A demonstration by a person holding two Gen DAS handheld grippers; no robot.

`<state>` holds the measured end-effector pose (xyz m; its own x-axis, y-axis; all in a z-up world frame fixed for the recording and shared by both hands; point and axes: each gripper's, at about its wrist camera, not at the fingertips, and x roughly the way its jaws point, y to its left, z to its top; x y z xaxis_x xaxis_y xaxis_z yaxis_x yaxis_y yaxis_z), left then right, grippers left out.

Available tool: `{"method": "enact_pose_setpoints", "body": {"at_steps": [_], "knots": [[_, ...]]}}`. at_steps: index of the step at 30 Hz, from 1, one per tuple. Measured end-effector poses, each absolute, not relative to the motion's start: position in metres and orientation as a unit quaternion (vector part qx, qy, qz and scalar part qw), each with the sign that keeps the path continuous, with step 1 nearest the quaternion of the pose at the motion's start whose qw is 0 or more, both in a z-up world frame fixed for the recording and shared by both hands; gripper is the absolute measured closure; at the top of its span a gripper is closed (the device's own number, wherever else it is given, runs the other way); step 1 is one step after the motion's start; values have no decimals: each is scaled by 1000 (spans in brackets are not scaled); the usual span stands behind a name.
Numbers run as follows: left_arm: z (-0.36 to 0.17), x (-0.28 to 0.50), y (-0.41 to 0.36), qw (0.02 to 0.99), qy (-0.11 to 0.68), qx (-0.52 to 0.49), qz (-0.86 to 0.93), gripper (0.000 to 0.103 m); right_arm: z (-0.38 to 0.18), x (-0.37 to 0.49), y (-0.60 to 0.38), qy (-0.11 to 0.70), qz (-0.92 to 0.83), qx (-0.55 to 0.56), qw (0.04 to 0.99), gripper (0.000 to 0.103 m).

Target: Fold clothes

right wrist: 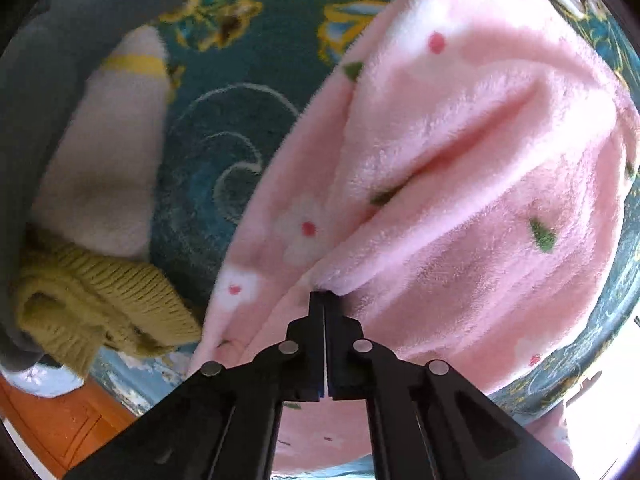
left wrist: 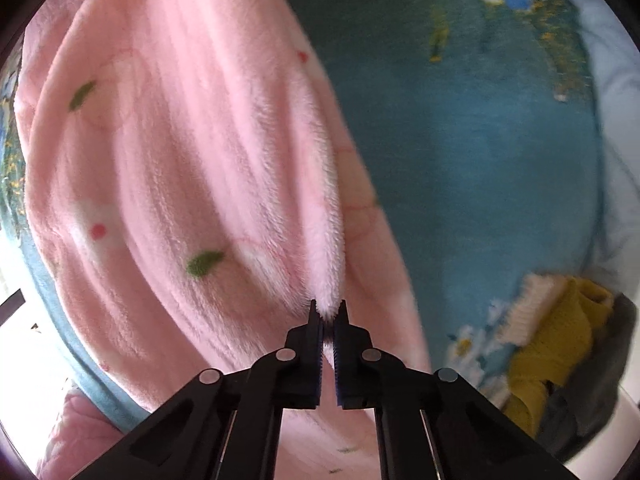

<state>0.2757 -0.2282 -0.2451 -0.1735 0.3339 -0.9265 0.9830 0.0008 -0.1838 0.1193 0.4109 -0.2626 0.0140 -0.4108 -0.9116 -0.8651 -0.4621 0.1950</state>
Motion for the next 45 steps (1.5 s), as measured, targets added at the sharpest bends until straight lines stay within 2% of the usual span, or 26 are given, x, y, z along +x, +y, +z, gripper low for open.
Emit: {"method": "enact_pose_setpoints", "body": {"at_steps": [8,10,11,12,19,20,21,22,25,30,34,35,36,37,38,39,42,45], "knots": [[-228,293,-232,321,641,508,-478,99,-258,122,418,493,522,-668,193,100],[-227,296,-232,320,645,504,-477,99,-263,120,417,502,516,-666,197,79],[-226,297,-232,318,645,503,-479,99,-265,119,417,506,513,-664,203,61],[-224,298,-232,316,644,502,-482,99,-266,117,416,510,509,-661,209,57],[-203,306,-230,282,625,511,-518,99,-268,103,408,448,495,-697,261,57],[-200,309,-230,280,625,510,-521,99,-267,104,409,444,495,-698,266,68],[-199,312,-234,278,630,507,-519,99,-266,106,410,439,495,-699,270,88],[-198,315,-238,276,635,504,-516,99,-265,109,411,438,495,-700,271,96],[-201,309,-241,271,658,487,-506,99,-254,117,418,453,508,-685,260,99],[-205,282,-257,275,658,473,-518,99,-236,100,424,467,562,-651,207,99],[-226,282,-266,301,670,477,-483,95,-254,89,423,484,559,-650,176,92],[-229,284,-263,297,689,465,-470,91,-254,91,425,491,557,-647,174,85],[-229,286,-261,291,705,451,-463,82,-251,95,427,500,558,-640,169,77],[-225,287,-258,283,717,435,-465,75,-246,99,431,511,564,-630,155,72],[-219,287,-255,280,718,428,-472,63,-239,102,435,520,573,-618,139,66],[-211,285,-252,278,709,434,-482,59,-230,107,442,523,584,-608,126,65],[-189,279,-242,271,677,455,-511,56,-195,134,478,513,632,-568,120,64],[-172,272,-221,261,648,484,-527,54,-170,186,532,512,661,-524,163,62]]}}
